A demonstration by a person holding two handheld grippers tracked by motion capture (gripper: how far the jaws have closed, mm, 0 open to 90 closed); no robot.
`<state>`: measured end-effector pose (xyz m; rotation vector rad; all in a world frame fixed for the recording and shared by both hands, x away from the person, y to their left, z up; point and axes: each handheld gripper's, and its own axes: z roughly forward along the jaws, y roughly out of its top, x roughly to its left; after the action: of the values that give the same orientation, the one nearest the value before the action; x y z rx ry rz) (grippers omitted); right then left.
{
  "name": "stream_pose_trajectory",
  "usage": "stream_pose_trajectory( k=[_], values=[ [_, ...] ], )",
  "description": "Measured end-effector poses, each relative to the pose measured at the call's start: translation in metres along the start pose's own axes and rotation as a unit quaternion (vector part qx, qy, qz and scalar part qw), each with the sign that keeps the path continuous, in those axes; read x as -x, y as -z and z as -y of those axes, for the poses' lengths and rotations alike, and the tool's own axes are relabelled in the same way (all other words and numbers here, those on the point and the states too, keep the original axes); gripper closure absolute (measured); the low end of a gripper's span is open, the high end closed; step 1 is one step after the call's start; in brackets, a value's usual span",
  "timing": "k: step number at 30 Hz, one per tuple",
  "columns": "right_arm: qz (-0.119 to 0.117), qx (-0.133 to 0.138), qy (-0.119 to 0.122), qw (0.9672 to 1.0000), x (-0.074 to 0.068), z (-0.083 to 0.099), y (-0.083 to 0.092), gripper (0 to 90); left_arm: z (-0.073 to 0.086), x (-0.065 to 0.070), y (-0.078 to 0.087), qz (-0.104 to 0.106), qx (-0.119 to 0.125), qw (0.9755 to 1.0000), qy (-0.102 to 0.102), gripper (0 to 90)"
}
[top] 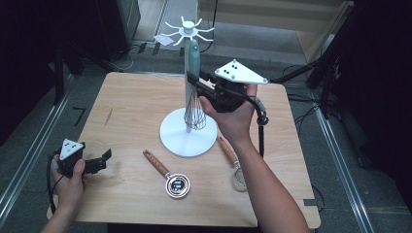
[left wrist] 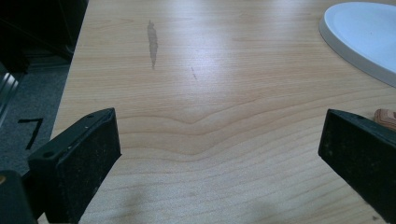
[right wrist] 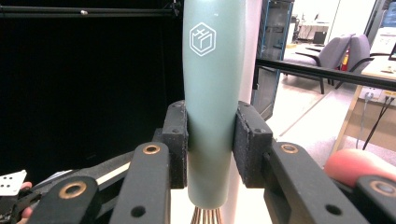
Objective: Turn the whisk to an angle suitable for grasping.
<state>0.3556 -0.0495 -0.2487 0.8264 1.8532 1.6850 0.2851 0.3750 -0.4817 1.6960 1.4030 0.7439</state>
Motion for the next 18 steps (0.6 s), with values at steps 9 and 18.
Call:
stream_pose_trajectory(
  k=[9, 18],
  values=[
    [-0.002, -0.002, -0.002, 1.0000, 0.0004, 0.0023, -0.0008, 70.4, 0.0000, -0.0001, 0.0000, 0.000, -0.001, 1.0000, 0.000, 0.0],
    [-0.011, -0.005, -0.016, 0.9998, 0.0014, 0.0013, 0.0002, 68.8, -0.0001, -0.0001, 0.0000, -0.001, -0.001, 1.0000, 0.000, 0.0]
  ],
)
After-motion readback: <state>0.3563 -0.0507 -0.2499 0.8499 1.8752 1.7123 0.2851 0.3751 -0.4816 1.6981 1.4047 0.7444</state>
